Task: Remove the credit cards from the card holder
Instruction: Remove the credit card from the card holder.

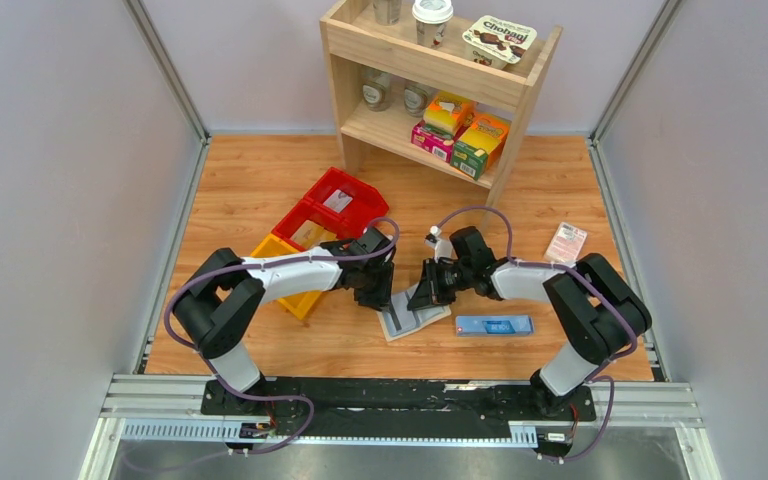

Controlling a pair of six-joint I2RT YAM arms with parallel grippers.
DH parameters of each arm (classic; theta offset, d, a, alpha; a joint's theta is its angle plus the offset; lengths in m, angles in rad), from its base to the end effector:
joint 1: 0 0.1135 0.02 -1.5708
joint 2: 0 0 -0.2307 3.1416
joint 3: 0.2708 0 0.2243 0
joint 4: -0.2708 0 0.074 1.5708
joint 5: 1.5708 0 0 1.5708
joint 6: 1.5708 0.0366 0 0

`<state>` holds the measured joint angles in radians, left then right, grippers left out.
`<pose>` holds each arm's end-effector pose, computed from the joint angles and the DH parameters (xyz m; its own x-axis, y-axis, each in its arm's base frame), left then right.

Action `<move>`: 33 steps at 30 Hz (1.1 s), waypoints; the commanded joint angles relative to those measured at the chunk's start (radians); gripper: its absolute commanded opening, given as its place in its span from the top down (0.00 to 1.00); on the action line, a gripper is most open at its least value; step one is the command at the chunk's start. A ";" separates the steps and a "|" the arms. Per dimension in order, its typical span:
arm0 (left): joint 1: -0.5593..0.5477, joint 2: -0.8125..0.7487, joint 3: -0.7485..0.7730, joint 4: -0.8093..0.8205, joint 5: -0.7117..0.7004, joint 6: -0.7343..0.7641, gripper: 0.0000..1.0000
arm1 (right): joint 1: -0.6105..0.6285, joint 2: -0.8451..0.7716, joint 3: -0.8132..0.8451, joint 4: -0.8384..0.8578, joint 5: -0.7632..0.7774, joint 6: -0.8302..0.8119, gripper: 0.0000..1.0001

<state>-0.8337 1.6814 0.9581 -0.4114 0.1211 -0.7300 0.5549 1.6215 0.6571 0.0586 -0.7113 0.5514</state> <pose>0.1942 -0.2205 0.1447 -0.9670 0.0804 -0.2417 0.1670 0.9166 -0.3633 0.2143 0.1609 0.1205 -0.9582 -0.1270 -0.2565 -0.2812 0.5849 0.7608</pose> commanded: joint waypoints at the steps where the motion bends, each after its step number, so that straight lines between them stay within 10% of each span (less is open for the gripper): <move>1: -0.024 0.078 -0.015 0.006 -0.038 0.021 0.69 | 0.014 0.008 0.022 0.158 -0.111 0.051 0.91; 33: 0.038 0.132 0.123 0.045 -0.242 0.126 0.53 | -0.070 0.002 -0.043 0.127 0.062 0.107 1.00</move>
<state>-0.8165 1.7821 1.0740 -0.3676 0.0231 -0.6945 0.4820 1.6638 0.6220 0.1314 -0.6788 0.6231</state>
